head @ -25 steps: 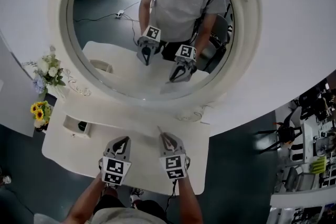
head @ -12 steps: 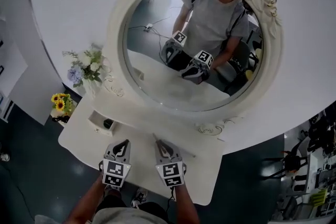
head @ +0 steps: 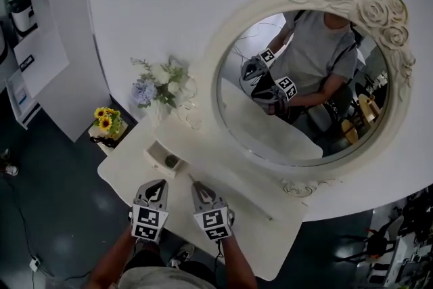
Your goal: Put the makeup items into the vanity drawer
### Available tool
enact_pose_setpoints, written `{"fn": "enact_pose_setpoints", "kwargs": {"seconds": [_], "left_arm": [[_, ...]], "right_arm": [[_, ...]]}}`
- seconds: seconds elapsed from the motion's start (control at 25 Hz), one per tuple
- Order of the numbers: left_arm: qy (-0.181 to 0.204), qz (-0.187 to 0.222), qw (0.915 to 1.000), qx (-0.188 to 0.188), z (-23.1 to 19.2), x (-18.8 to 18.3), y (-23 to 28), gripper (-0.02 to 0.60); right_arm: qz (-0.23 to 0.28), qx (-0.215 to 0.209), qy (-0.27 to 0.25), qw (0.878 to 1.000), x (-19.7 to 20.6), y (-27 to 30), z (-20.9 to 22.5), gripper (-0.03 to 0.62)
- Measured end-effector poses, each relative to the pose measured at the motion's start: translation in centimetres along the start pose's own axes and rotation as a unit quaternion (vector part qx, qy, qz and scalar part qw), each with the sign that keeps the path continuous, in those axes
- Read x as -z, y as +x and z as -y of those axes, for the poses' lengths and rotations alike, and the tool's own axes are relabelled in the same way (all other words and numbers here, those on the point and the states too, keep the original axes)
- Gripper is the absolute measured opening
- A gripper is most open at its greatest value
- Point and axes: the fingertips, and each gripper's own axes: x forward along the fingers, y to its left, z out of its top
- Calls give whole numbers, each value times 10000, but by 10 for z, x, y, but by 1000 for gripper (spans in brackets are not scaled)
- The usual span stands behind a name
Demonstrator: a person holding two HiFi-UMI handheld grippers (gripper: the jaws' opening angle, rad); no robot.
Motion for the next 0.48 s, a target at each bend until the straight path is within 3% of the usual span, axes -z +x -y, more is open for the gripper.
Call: {"fn": "enact_pose_setpoints", "kwargs": {"seconds": [0.48], "left_arm": [[-338,-300,9980,-440,-88,33,3,0]], "right_arm": [[-302,-672,-217,9970,-12,101,-43,57]]}}
